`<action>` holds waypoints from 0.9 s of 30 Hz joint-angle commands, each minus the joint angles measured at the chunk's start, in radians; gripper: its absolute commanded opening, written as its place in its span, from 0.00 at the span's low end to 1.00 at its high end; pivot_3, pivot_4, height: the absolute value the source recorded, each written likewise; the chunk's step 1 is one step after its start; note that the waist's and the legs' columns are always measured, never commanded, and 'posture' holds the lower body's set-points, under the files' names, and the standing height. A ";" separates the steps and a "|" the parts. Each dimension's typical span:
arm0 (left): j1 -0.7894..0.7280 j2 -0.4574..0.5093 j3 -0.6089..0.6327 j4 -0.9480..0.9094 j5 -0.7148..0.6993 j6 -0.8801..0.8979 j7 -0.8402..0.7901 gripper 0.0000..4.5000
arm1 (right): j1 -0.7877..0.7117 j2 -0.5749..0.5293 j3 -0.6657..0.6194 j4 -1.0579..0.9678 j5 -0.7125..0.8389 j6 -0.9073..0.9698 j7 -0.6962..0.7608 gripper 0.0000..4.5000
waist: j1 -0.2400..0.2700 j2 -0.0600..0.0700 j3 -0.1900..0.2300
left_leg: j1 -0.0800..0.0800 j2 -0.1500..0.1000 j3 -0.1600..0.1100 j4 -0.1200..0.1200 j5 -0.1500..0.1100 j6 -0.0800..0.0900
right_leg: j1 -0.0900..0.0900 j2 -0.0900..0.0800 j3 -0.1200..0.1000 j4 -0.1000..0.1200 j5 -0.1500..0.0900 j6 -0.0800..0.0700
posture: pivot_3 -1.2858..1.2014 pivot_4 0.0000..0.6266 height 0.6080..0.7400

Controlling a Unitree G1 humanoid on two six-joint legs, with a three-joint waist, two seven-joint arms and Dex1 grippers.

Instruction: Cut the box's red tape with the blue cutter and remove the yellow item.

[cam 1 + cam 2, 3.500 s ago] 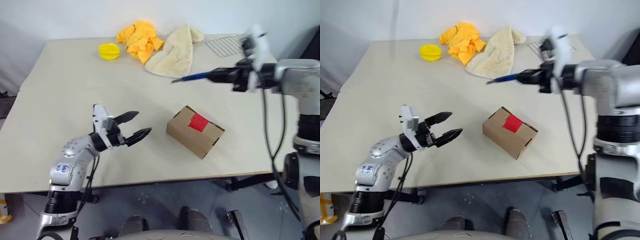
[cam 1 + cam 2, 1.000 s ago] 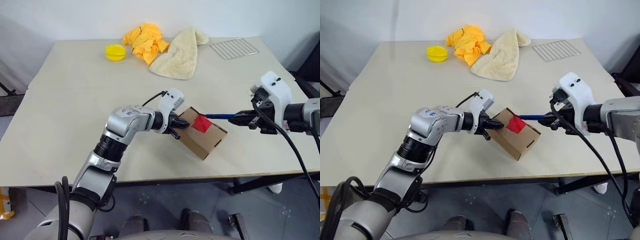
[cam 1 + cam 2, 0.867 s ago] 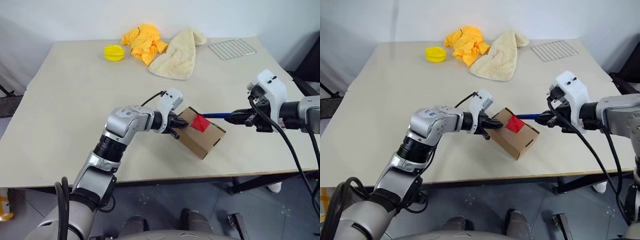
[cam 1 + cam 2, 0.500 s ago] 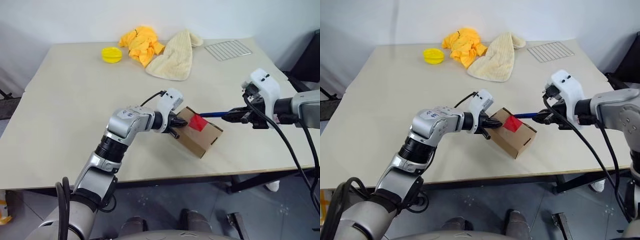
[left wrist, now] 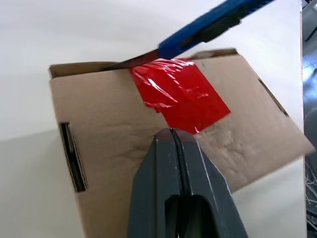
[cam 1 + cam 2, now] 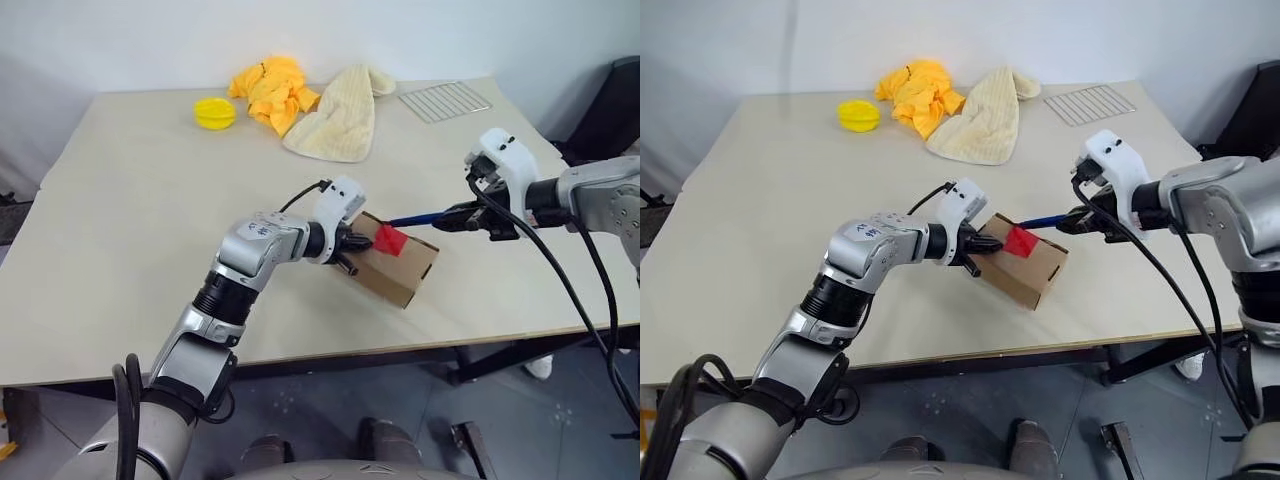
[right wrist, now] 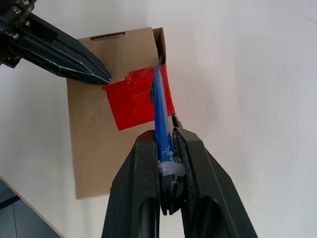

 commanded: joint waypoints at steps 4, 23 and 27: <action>0.024 -0.002 -0.046 0.034 0.038 0.000 -0.023 0.00 | -0.037 0.048 0.133 0.071 -0.087 -0.041 0.047 0.03 | -0.011 0.000 0.000 | 0.001 0.000 0.001 0.000 0.000 0.000 | 0.000 0.000 0.001 0.000 0.000 0.000 | 0.52 0.24 1.00; 0.019 0.033 -0.033 0.072 0.075 -0.037 -0.040 0.00 | -0.110 -0.095 0.327 0.063 -0.291 -0.166 0.387 0.03 | -0.003 0.000 0.000 | -0.004 0.000 -0.001 0.000 0.000 0.000 | -0.002 0.000 -0.002 -0.003 0.000 0.000 | 0.52 0.24 1.00; 0.018 0.035 -0.030 0.076 0.076 -0.037 -0.039 0.00 | -0.131 -0.080 0.317 0.097 -0.325 -0.173 0.396 0.03 | -0.003 0.000 0.000 | -0.004 0.000 -0.002 -0.001 0.000 0.000 | -0.002 0.000 -0.002 -0.003 0.000 0.000 | 0.52 0.24 1.00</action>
